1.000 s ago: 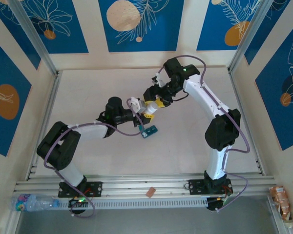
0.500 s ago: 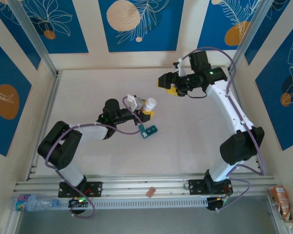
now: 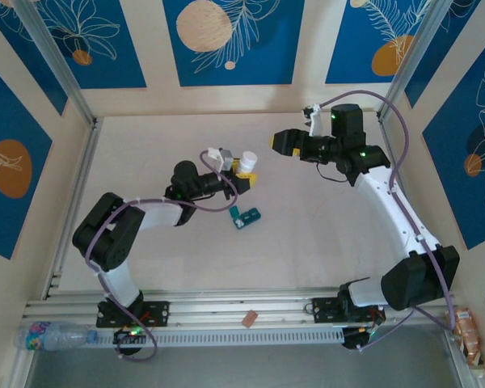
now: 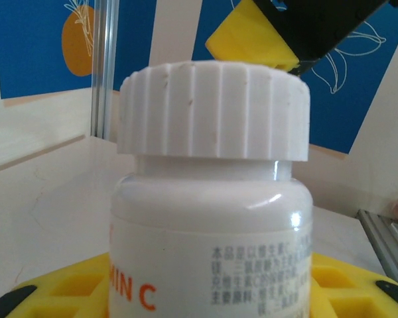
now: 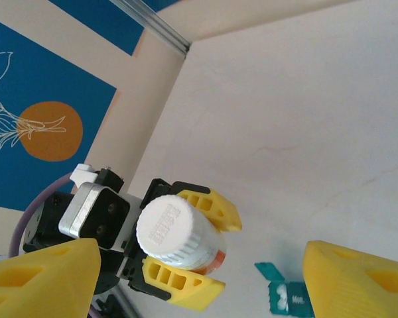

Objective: Sort the pills into containers

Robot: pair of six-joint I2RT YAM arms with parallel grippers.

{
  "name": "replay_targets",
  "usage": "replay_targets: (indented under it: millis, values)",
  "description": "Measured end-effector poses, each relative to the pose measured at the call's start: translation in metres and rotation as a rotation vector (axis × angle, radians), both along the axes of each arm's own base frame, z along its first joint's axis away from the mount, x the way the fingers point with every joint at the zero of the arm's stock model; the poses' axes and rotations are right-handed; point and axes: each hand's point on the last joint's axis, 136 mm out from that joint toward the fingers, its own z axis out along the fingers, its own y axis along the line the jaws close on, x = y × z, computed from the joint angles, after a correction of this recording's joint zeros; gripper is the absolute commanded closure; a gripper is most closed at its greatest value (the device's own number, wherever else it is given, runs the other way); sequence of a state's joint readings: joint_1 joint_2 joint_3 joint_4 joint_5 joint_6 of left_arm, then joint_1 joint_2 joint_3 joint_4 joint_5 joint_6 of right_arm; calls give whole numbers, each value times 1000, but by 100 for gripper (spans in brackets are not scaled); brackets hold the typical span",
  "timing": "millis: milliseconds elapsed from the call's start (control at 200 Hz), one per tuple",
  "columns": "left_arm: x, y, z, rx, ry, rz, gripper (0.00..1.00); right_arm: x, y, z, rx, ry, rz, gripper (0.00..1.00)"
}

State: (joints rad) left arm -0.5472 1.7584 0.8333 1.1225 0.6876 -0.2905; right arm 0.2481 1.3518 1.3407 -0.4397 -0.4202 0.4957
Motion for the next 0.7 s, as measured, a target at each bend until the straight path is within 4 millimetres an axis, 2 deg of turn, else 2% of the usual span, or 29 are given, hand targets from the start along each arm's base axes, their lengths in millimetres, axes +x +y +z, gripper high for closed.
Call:
replay_targets:
  millis: [175,375,700]
  values:
    - [8,-3,11,-19,6,-2,100,-1,15,3,-12,-66,48,17]
    - [9,-7,20,-23,26,-37,100,5,37,-6,-53,-81,103,17]
    - [6,-9,14,-3,75,-73,100,17,51,-16,-94,-74,136,23]
